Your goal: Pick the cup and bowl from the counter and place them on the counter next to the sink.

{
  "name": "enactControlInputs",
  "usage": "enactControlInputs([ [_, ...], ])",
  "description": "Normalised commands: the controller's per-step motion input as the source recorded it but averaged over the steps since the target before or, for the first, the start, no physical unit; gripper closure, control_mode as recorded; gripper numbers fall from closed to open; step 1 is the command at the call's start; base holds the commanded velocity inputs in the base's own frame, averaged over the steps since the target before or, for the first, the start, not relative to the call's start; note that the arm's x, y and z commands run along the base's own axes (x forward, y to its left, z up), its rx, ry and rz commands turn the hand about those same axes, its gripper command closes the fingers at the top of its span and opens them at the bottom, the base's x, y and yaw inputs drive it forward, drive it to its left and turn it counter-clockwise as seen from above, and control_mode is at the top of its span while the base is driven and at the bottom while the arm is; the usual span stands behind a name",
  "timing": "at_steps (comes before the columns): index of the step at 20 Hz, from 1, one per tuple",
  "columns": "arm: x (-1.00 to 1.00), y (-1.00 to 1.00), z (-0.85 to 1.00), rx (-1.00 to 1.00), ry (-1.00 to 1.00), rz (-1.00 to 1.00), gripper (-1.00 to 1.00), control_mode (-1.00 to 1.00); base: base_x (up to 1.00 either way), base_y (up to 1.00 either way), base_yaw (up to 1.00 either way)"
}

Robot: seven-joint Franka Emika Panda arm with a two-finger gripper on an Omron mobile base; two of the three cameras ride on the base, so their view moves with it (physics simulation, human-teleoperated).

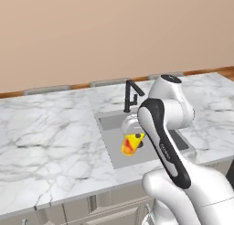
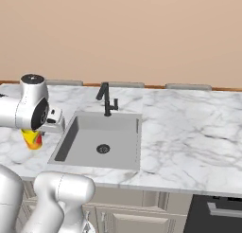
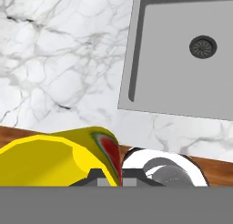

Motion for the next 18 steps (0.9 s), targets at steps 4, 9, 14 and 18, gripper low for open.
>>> enactControlInputs([
  [4,0.30,0.04,0.00,0.00,0.01,0.00,1.00,-1.00,0.00,0.00,0.00],
  [9,0.28,0.09,-0.15,0.00,0.07,0.00,1.00,-1.00,0.00,0.00,0.00],
  [14,0.31,0.48,-0.48,0.00,0.01,0.00,1.00,-1.00,0.00,0.00,0.00],
  [18,0.13,0.44,-0.43,-0.02,0.00,0.00,1.00,-1.00,0.00,0.00,0.00],
])
